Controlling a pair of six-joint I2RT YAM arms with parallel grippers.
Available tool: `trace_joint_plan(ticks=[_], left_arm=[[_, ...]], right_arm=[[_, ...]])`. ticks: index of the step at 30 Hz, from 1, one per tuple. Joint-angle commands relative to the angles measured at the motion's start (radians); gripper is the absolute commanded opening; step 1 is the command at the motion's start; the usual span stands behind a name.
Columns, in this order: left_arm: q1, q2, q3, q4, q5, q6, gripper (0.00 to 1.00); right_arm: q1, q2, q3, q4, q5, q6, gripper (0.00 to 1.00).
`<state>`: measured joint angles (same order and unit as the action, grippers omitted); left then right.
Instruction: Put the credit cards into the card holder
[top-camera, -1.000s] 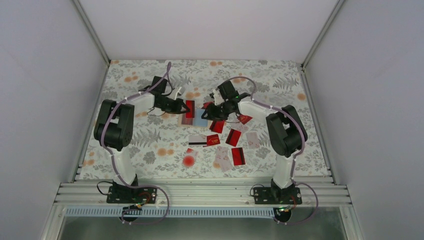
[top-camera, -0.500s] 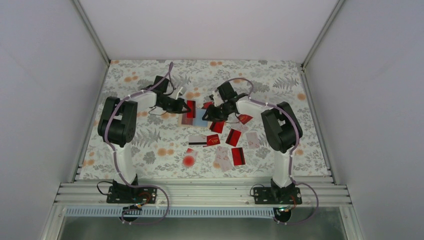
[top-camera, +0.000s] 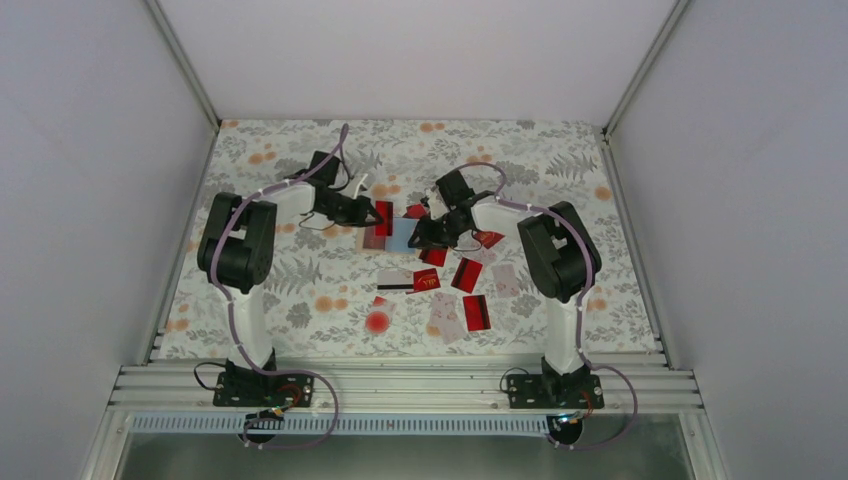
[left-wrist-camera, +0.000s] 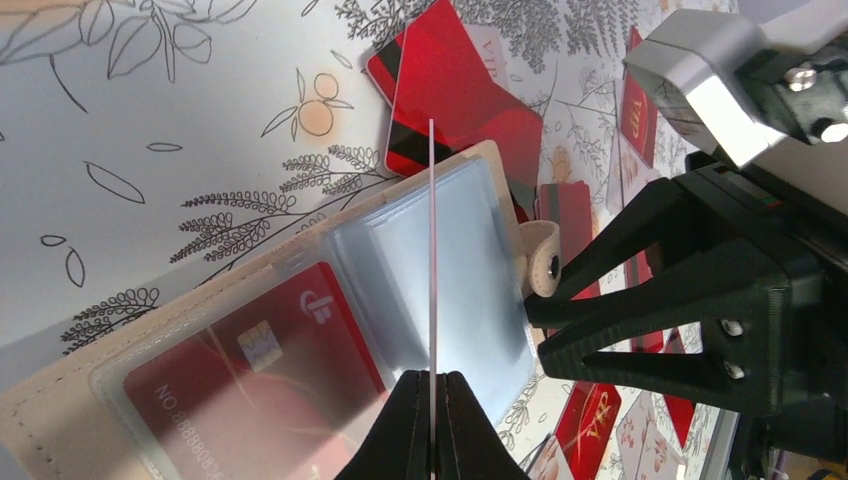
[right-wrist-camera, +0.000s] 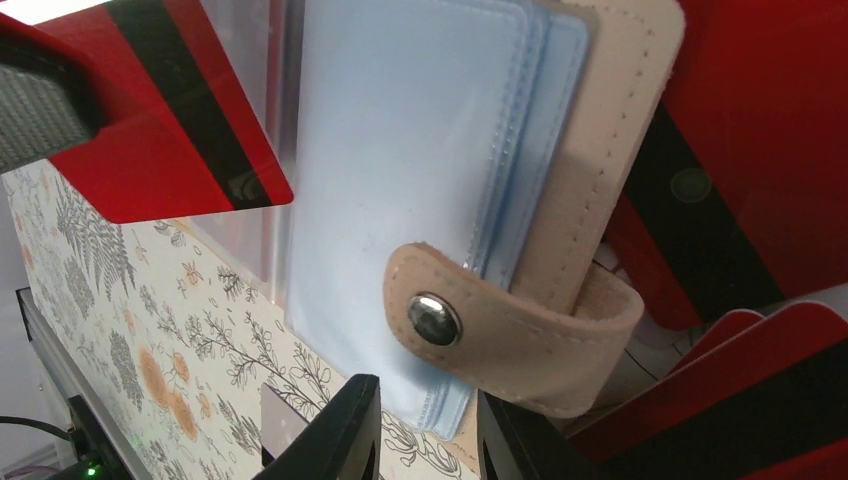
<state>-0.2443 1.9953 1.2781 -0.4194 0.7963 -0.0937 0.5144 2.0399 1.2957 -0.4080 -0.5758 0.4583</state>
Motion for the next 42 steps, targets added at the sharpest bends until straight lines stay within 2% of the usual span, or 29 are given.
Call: trace_joint_plan(ticks=[1,11,24,42], left_arm=[[-0.006,0.046,0.003,0.017,0.015,0.002,0.02],[-0.006,0.035,-0.013,0.024,-0.006,-0.027,0.02],[0.014,-0.052,-0.018,-0.019,-0.008,-0.042,0.02],[0.014,-0.004,-0.06,0.018,0.027,-0.059,0.02]], right_arm=[[-0.008,0.02,-0.019,0.022,0.004,-0.021,0.25],[-0.007,0.02,-0.031,0.026,-0.001,-0.023,0.25],[-0.007,0.022,-0.045,0.023,-0.001,-0.029,0.24],[-0.008,0.029,-0.04,0.014,-0.009,-0.047,0.24]])
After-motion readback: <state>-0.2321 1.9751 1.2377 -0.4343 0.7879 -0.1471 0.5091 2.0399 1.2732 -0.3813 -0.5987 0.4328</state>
